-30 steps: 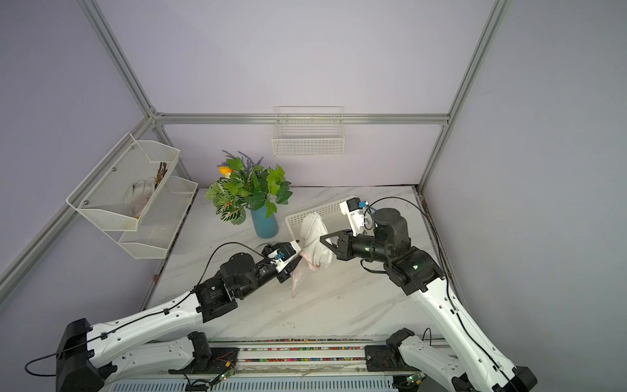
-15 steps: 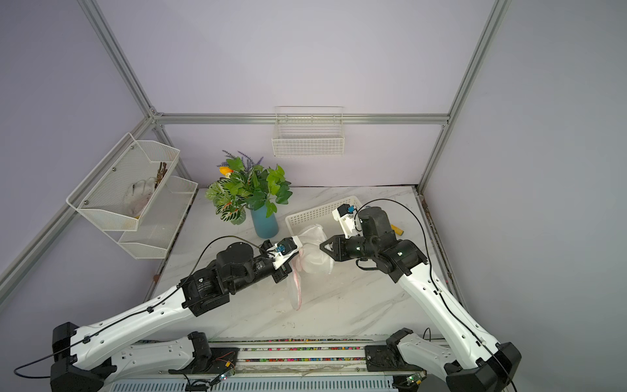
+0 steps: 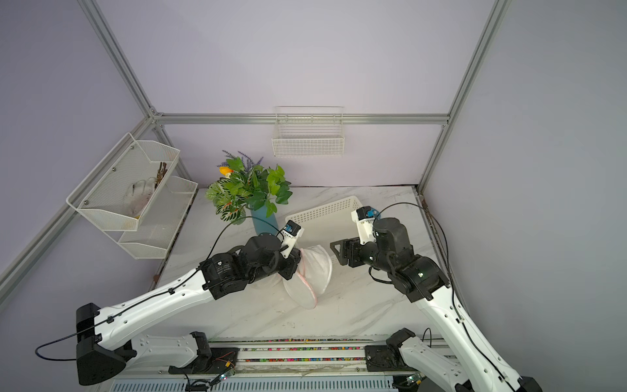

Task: Turn the laundry bag inside out
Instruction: Turn over the laundry bag.

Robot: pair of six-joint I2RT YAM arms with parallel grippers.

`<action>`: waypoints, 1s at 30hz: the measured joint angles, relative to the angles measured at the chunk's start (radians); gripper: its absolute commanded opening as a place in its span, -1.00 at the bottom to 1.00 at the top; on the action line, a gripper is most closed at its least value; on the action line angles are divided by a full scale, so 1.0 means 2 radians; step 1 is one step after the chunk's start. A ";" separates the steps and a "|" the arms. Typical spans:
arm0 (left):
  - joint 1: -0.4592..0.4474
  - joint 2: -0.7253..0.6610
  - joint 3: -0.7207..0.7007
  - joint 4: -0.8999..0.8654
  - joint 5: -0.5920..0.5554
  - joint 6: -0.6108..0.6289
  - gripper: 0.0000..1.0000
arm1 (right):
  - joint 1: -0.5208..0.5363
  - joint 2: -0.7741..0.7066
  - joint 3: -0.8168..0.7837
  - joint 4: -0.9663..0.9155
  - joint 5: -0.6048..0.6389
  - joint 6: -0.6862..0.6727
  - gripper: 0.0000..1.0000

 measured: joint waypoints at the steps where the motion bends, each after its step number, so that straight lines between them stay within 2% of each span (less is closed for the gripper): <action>1: 0.000 0.004 0.005 -0.003 -0.004 -0.017 -1.00 | 0.000 -0.012 -0.005 -0.001 0.000 0.000 0.51; 7: 0.000 0.031 0.041 -0.010 -0.013 -0.097 -1.00 | 0.004 -0.054 -0.060 0.018 -0.057 0.006 0.44; 11: 0.000 0.056 0.071 -0.010 -0.012 -0.140 -1.00 | 0.046 -0.042 -0.079 0.044 -0.063 0.012 0.51; 17: 0.000 0.087 0.100 -0.006 -0.012 -0.187 -1.00 | 0.113 -0.017 -0.084 0.089 0.016 0.023 0.54; 23: 0.000 0.102 0.102 0.003 -0.006 -0.216 -1.00 | 0.116 0.003 -0.104 0.140 0.097 0.030 0.52; 30: 0.000 0.102 0.102 0.008 -0.003 -0.228 -1.00 | 0.118 0.044 -0.104 0.178 0.136 0.026 0.49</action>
